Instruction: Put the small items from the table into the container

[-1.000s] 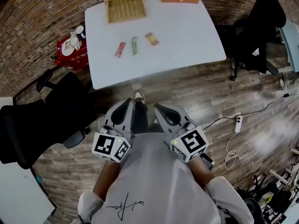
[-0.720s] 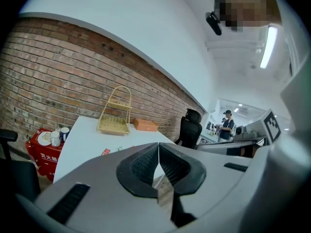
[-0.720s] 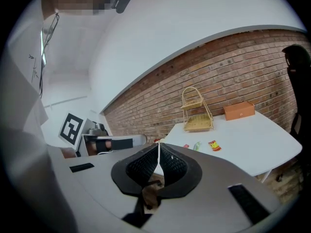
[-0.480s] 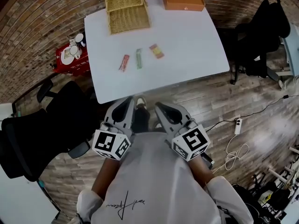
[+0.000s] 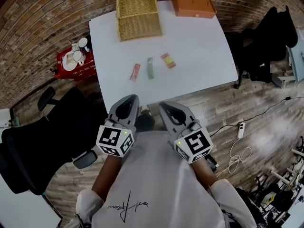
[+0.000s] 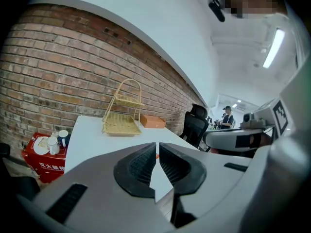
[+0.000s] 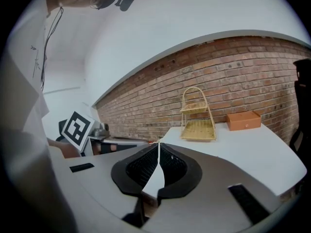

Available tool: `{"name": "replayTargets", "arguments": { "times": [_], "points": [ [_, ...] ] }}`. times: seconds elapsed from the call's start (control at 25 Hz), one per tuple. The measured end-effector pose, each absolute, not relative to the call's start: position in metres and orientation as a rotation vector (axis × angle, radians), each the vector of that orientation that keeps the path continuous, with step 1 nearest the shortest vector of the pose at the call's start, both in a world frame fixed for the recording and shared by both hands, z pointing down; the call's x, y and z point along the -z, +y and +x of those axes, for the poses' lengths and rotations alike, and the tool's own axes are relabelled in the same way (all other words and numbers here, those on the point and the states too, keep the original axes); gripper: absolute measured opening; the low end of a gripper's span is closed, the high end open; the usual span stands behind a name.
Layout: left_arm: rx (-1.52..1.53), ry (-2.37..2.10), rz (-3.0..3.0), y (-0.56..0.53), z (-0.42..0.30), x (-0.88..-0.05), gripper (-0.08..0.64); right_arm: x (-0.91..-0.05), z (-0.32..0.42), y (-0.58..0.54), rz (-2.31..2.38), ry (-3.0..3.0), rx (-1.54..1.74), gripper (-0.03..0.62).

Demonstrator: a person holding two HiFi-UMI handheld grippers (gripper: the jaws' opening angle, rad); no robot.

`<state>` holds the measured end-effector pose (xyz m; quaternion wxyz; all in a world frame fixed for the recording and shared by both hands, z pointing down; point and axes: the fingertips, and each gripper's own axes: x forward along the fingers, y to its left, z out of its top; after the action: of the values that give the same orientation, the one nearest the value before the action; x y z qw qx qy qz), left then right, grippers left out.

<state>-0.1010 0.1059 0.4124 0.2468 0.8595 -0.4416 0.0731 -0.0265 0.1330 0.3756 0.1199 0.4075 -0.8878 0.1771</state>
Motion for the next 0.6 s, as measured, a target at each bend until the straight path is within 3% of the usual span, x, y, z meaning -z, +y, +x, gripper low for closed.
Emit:
{"name": "replayTargets", "arguments": {
  "times": [0.6],
  "points": [
    [-0.360,-1.099,2.326,0.076,-0.115,-0.458,0.012,-0.369,-0.034,0.110,1.299,-2.541,-0.434,0.023]
  ]
}}
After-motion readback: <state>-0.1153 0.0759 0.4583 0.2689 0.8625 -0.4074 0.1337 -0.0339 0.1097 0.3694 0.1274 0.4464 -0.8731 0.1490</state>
